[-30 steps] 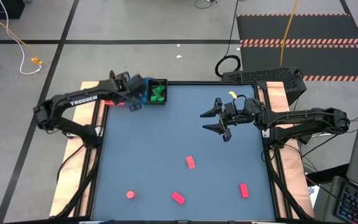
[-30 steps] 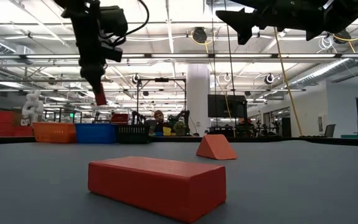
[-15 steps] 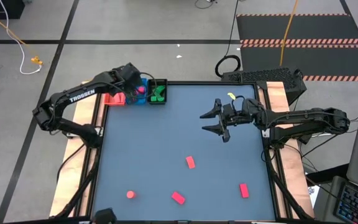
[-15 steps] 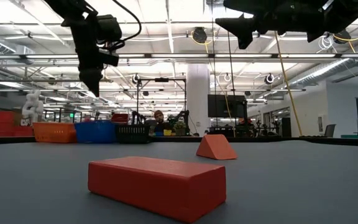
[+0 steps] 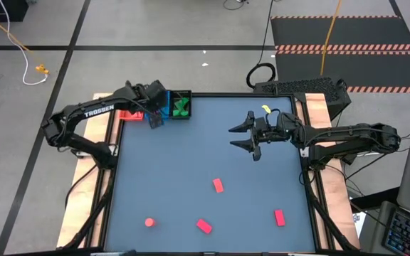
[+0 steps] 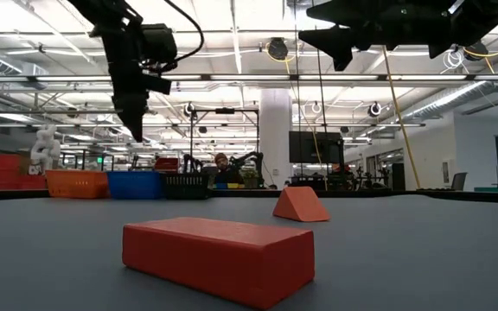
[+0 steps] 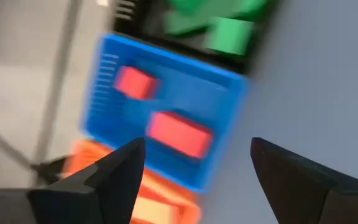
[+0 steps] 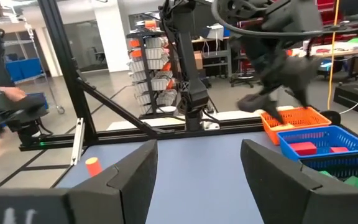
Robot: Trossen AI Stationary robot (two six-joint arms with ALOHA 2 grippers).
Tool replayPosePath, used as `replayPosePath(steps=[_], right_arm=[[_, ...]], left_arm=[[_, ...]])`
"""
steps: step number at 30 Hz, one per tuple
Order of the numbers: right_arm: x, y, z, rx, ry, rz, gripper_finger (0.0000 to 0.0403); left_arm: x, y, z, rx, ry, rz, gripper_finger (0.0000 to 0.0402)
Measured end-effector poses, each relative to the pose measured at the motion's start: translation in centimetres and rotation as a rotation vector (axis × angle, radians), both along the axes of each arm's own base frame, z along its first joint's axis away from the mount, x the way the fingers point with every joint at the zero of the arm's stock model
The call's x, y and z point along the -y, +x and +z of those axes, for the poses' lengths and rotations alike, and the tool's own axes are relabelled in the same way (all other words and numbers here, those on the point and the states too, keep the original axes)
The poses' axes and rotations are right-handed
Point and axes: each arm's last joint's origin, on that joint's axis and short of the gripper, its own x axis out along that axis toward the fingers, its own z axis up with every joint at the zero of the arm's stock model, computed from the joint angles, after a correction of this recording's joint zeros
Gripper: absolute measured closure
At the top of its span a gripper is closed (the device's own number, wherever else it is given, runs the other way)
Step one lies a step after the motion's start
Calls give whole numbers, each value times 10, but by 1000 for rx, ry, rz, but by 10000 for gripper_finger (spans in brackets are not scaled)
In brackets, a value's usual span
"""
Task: Sort & place blocks by color
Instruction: Put the orange block into the orange bin
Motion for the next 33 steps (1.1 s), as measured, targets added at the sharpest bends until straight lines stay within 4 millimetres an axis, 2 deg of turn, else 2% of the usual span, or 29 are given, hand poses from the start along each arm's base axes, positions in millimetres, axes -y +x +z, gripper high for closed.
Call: replayPosePath(steps=[8,13,19,23,29,33], right_arm=[[0,0,1,11,-23,1,177],[0,0,2,23,-42,2,177],[0,0,2,23,-50,3,177],[0,0,2,21,-27,3,177],[0,0,2,21,-24,3,177],[0,0,3,33,-31,3,177]], left_arm=[[65,12,-7,40,-484,85,146],[118,20,-6,-12,-716,71,179],[186,27,-5,-39,-782,64,225],[227,29,-3,11,-830,74,245],[287,29,5,209,-862,11,243],[313,19,8,291,-835,1,237]])
